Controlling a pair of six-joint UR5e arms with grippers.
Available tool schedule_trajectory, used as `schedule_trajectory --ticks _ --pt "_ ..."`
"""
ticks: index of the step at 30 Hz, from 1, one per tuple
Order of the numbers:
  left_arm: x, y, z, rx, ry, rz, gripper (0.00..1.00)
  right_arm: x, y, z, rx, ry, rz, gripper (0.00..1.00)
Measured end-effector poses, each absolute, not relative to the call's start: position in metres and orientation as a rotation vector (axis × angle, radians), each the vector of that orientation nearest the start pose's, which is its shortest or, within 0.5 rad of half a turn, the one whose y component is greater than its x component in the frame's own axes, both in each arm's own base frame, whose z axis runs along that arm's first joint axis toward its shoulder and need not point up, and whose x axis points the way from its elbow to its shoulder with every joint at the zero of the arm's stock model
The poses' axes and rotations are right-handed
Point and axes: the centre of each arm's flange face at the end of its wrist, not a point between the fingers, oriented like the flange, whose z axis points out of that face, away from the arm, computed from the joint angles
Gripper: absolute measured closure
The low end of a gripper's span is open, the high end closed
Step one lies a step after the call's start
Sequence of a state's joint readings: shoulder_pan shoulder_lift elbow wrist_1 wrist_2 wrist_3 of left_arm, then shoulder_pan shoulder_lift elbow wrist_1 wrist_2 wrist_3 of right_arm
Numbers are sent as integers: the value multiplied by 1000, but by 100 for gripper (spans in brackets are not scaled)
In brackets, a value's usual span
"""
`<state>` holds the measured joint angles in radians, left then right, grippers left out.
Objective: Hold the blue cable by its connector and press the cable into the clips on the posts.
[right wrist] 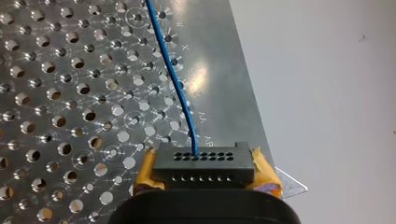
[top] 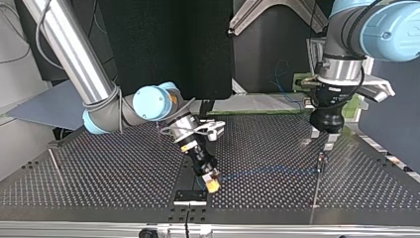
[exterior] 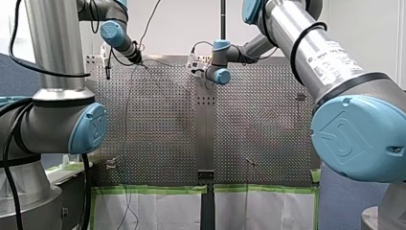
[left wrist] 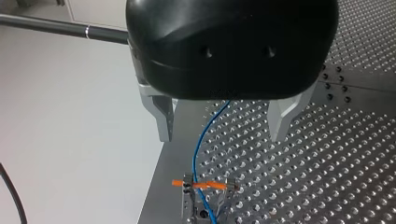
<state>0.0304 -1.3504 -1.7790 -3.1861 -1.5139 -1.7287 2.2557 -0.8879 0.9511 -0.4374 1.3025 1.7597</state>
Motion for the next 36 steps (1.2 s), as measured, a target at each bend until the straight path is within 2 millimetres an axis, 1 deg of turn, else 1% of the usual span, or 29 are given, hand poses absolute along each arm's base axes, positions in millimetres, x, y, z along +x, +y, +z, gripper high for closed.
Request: schedule_trajectory --ticks 8,15,18,25,36 --pt "398 -133 481 -74 1594 -158 0 621 -507 409 -1954 696 -2896 100" --pt "407 -141 479 0 1598 -179 0 620 -508 408 -1955 698 -2895 100" --pt "415 -146 477 29 1604 -201 0 620 -509 408 -1955 699 -2896 100" --pt "441 -159 475 77 1594 -247 0 618 -512 408 -1957 698 -2897 100" --pt "478 -172 480 47 1556 -224 0 617 -513 406 -1959 699 -2896 100"
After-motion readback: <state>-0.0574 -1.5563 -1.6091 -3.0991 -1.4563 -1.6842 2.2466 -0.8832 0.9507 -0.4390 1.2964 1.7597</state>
